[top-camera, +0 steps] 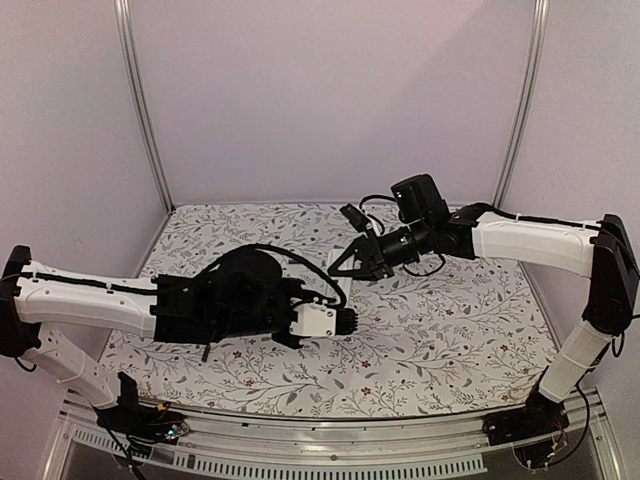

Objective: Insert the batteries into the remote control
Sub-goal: Remove the battery cover from the remote control.

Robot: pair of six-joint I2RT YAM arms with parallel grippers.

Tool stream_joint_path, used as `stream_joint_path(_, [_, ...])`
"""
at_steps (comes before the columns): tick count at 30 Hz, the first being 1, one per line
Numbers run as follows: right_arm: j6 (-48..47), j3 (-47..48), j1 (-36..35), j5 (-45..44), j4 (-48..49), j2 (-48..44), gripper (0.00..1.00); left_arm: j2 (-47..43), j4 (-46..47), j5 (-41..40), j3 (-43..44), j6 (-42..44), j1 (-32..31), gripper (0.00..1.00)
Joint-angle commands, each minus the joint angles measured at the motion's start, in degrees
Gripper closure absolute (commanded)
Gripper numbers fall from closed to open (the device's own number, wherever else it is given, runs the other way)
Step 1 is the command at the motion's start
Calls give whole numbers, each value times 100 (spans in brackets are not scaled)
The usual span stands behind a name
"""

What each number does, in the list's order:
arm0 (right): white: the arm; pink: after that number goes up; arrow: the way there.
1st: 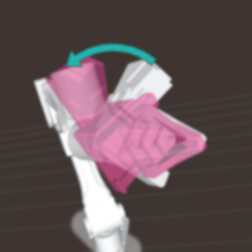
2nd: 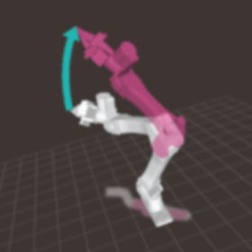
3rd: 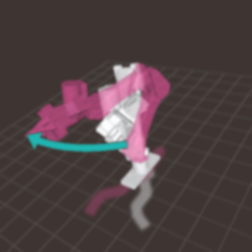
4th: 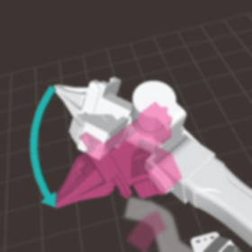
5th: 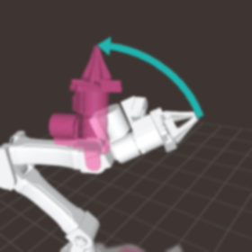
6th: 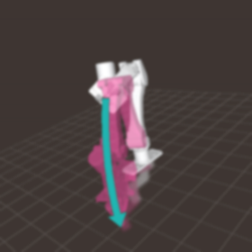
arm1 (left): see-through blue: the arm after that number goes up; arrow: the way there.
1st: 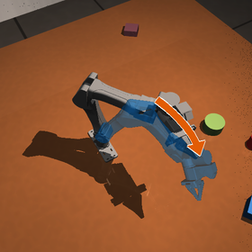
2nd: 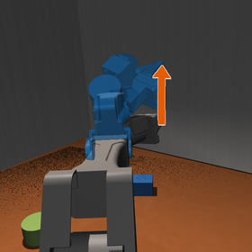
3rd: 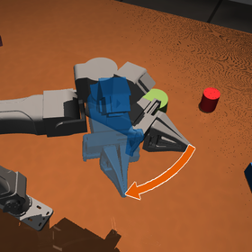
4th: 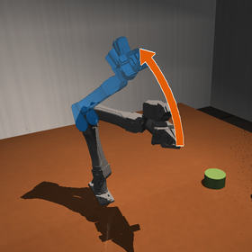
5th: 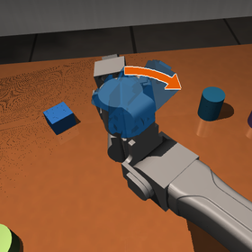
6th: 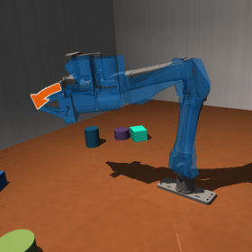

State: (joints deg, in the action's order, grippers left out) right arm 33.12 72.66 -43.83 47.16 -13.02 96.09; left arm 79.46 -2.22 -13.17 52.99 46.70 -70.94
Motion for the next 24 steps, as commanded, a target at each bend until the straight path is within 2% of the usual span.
stream_joint_path(1, [139,-53,-73,399,74,110,100,-148,447,-298,-58,94,-78,76])
stream_joint_path(24, [330,-140,179,482,311,121,100,-263,348,-369,-243,114,-80,75])
